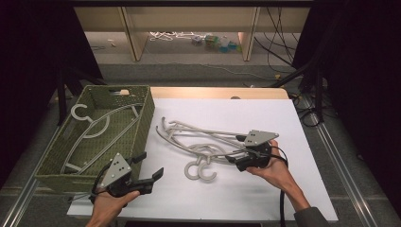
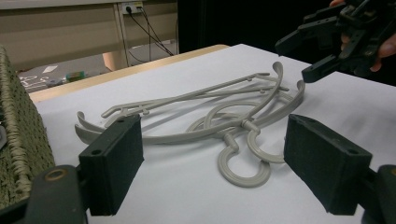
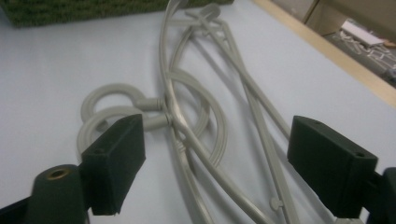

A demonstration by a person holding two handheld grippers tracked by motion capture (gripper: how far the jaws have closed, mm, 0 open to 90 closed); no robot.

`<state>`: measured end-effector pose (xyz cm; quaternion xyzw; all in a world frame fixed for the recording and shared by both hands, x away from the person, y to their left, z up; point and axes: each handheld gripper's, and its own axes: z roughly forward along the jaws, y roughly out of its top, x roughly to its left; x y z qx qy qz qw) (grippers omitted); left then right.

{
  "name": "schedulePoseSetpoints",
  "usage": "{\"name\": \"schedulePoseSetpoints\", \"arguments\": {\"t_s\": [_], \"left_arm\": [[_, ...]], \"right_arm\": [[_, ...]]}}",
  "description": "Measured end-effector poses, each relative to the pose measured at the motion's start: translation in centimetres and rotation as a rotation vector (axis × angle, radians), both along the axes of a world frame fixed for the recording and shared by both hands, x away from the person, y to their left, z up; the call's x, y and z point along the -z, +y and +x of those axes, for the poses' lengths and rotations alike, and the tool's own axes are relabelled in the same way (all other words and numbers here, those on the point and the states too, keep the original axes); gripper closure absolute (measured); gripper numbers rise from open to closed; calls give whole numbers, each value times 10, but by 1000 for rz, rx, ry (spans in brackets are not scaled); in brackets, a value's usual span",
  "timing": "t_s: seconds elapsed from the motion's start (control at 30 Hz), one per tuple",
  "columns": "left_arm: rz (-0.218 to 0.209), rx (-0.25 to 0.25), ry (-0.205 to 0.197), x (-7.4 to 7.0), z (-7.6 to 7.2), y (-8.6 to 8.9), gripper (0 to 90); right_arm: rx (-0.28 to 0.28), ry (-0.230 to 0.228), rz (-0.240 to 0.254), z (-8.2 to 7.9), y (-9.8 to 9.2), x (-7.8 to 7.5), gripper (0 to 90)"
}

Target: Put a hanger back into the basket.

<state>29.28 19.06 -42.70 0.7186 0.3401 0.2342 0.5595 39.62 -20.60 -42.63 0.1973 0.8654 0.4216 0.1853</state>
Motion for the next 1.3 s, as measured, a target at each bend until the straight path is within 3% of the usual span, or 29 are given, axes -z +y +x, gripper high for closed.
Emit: {"name": "schedulePoseSetpoints", "arguments": {"t_s": [0.2,0.53,0.77,1.03,1.3], "left_arm": [[4,5,1,0,0,0,197],[9,11,-4,1,0,-1,197],[7,12,-4,1,0,-1,197],[0,18,0,2,0,-2,197],[-1,18,0,2,0,-2,197]], "right_arm": [[-27,52,-93,13,4,7,268],[-41,82,-221,31,11,17,353],[-81,104,-281,39,16,26,420],[-121,97,-358,45,17,33,503],[-168,96,-400,49,21,39,602]]}}
